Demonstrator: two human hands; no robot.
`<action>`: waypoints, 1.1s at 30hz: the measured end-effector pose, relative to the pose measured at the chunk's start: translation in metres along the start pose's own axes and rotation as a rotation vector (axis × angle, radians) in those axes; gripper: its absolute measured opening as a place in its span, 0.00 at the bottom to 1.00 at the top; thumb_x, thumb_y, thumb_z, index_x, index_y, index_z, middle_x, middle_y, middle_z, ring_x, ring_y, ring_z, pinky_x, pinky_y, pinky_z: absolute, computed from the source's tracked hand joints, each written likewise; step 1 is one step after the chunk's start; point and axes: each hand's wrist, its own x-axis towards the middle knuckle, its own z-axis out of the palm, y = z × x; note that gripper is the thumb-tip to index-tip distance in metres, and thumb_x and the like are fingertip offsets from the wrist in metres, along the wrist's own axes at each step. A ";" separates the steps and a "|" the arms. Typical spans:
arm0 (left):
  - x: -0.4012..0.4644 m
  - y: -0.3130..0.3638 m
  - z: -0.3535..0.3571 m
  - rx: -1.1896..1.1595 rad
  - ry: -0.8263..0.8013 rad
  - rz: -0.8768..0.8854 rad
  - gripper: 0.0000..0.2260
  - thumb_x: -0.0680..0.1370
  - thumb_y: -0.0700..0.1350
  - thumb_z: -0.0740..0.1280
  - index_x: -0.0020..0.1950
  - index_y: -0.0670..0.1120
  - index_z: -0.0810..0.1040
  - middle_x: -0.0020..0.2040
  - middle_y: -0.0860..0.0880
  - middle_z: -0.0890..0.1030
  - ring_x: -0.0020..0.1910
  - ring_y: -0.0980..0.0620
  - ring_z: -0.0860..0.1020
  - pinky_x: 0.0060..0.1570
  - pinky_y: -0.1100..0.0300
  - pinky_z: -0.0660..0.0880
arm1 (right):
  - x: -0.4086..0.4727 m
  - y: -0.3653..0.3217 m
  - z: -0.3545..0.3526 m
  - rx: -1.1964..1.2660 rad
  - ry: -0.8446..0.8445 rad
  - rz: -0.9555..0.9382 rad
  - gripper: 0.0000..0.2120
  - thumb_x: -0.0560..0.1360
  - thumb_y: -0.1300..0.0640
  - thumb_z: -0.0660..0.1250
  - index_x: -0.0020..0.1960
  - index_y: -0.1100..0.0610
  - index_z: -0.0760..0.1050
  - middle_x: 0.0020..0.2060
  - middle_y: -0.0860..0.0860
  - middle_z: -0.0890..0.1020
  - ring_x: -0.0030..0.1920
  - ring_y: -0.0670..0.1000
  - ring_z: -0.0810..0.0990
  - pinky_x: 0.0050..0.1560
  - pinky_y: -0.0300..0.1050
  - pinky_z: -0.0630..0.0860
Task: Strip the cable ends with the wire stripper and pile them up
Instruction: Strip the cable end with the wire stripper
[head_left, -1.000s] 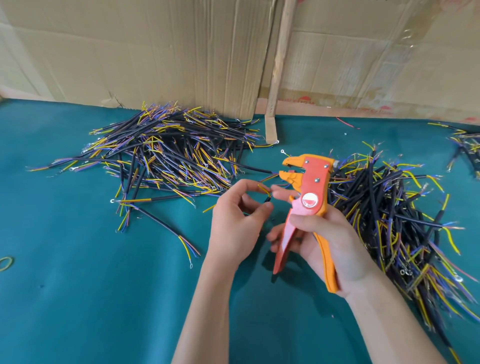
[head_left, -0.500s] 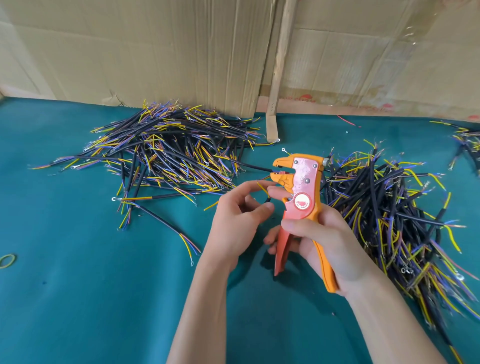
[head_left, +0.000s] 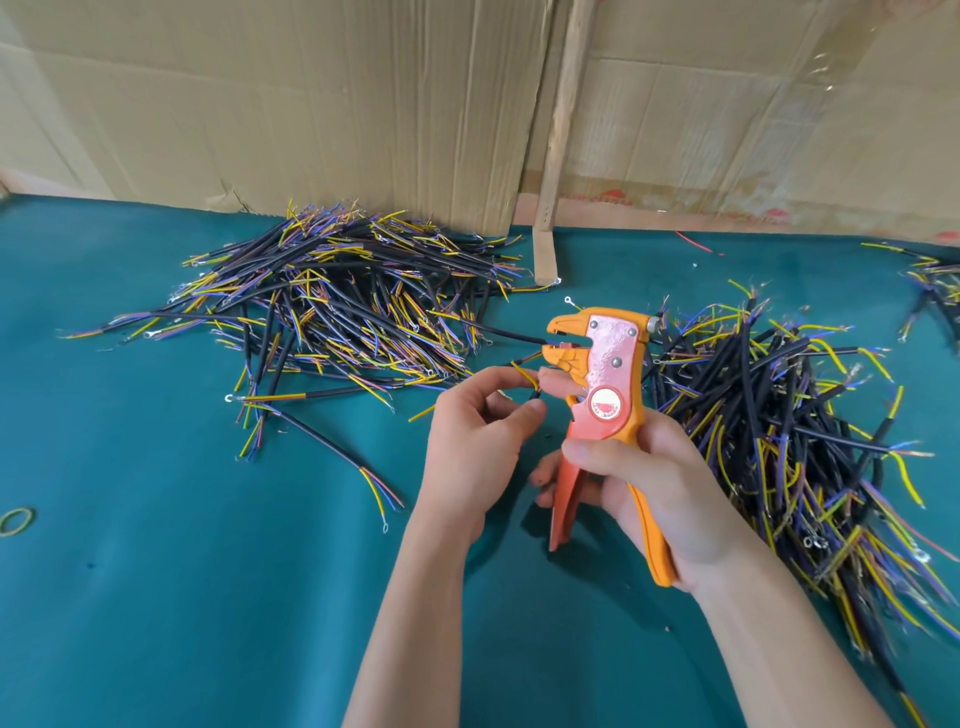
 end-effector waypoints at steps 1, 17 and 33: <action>0.000 -0.001 0.000 0.001 0.002 0.004 0.07 0.72 0.41 0.72 0.42 0.54 0.82 0.31 0.49 0.69 0.33 0.47 0.64 0.39 0.51 0.64 | 0.000 -0.001 0.000 -0.002 0.000 0.002 0.27 0.70 0.62 0.70 0.70 0.53 0.78 0.40 0.68 0.79 0.42 0.64 0.81 0.39 0.54 0.80; -0.003 0.010 0.001 -0.193 -0.127 -0.104 0.14 0.84 0.46 0.62 0.45 0.46 0.84 0.39 0.54 0.81 0.35 0.56 0.68 0.34 0.63 0.64 | -0.001 0.000 0.001 0.030 -0.020 0.025 0.22 0.71 0.61 0.70 0.65 0.57 0.81 0.40 0.65 0.78 0.41 0.65 0.80 0.43 0.59 0.80; -0.002 0.009 0.000 -0.292 -0.106 -0.185 0.06 0.83 0.38 0.63 0.49 0.41 0.79 0.37 0.47 0.81 0.31 0.54 0.71 0.34 0.63 0.68 | 0.001 -0.001 0.002 0.133 -0.025 -0.017 0.24 0.70 0.61 0.72 0.66 0.58 0.80 0.44 0.61 0.79 0.38 0.61 0.80 0.42 0.59 0.80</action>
